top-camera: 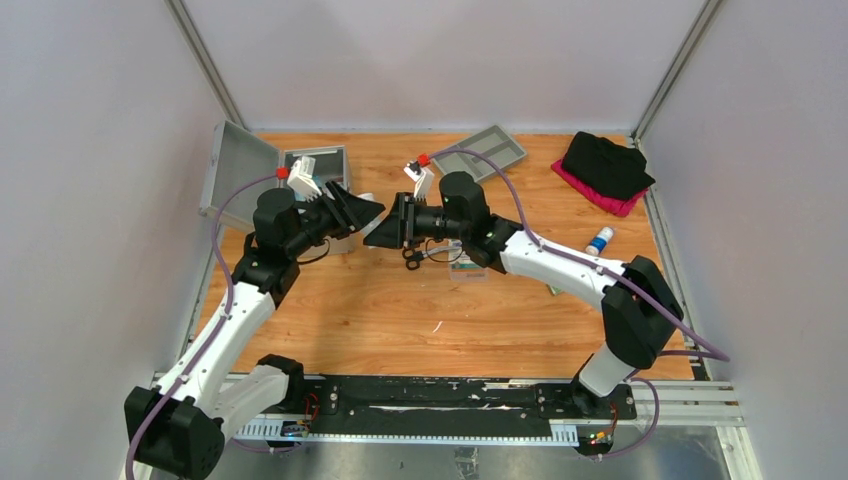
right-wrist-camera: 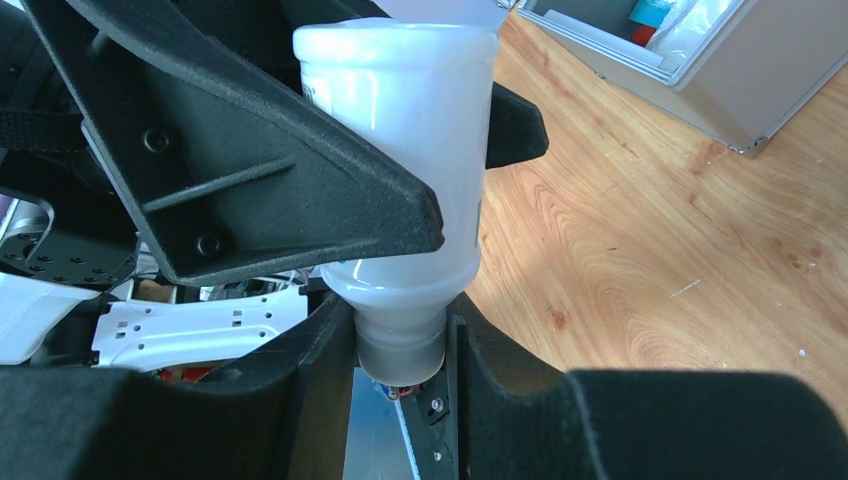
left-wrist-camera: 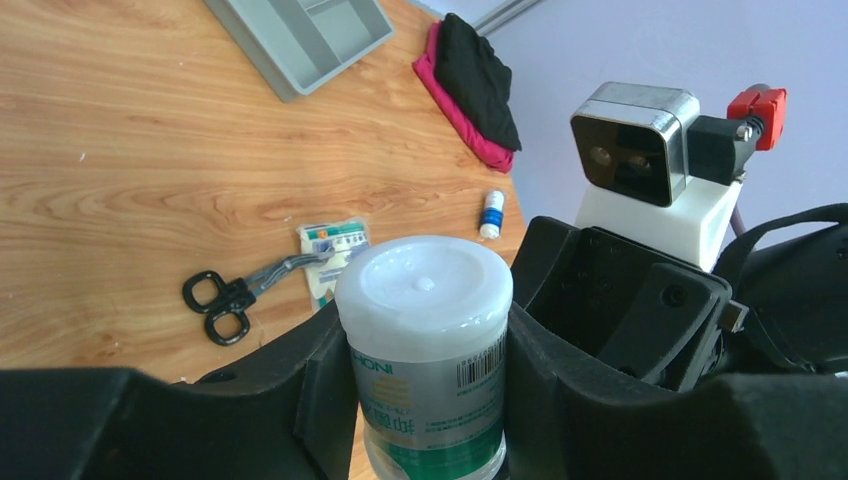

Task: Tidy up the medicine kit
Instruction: Pick up the pill bottle at the center of the board, then place the pill bottle in the medicine box.

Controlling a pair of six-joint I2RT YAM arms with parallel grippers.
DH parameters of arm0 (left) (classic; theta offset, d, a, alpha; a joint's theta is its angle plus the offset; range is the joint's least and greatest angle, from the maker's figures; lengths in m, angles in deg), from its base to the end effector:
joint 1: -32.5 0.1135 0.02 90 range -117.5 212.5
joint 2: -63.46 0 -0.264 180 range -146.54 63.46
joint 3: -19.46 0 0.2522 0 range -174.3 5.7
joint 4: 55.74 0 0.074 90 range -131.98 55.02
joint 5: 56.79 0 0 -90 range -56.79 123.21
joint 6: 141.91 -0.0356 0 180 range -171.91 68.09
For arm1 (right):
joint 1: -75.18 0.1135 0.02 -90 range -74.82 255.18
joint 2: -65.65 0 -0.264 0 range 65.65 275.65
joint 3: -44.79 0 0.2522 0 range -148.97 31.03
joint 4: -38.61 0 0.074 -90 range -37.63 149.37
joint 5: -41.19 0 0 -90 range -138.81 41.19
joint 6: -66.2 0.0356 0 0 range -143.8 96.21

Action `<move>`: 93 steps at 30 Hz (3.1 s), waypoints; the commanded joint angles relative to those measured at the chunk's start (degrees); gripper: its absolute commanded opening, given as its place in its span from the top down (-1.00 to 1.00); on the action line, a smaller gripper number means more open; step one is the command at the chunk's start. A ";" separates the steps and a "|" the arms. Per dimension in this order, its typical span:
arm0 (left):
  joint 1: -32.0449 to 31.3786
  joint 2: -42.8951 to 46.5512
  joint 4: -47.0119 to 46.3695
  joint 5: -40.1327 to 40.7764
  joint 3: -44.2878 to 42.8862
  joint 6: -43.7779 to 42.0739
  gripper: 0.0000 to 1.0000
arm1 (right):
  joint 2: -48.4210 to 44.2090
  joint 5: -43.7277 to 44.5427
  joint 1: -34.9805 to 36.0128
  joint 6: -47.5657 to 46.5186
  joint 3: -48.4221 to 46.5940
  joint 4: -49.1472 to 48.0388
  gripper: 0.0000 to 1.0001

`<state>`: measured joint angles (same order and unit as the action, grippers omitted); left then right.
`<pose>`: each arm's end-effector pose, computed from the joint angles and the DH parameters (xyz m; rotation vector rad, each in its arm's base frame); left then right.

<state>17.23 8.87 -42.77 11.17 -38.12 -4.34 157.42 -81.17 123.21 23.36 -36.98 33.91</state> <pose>0.2128 -0.0720 0.3233 -0.2240 1.8598 -1.1162 0.2401 0.2954 0.3240 -0.5167 1.8951 1.6497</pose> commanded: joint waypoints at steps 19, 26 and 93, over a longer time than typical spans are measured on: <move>7.26 -8.35 22.47 11.24 -16.84 -26.90 0.46 | -26.11 22.37 -1.37 -25.28 15.18 21.27 -0.27; 11.08 -23.82 31.99 18.90 -28.43 -37.98 0.44 | -30.27 26.20 -1.79 -26.76 17.36 27.53 -0.29; 6.83 -12.50 20.42 14.55 -16.72 -31.64 -0.82 | -8.97 45.02 -58.09 -16.95 5.14 50.64 -0.63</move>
<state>24.12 -4.83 -21.33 27.39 -55.03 -36.38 145.55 -35.40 68.48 7.25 -29.65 83.46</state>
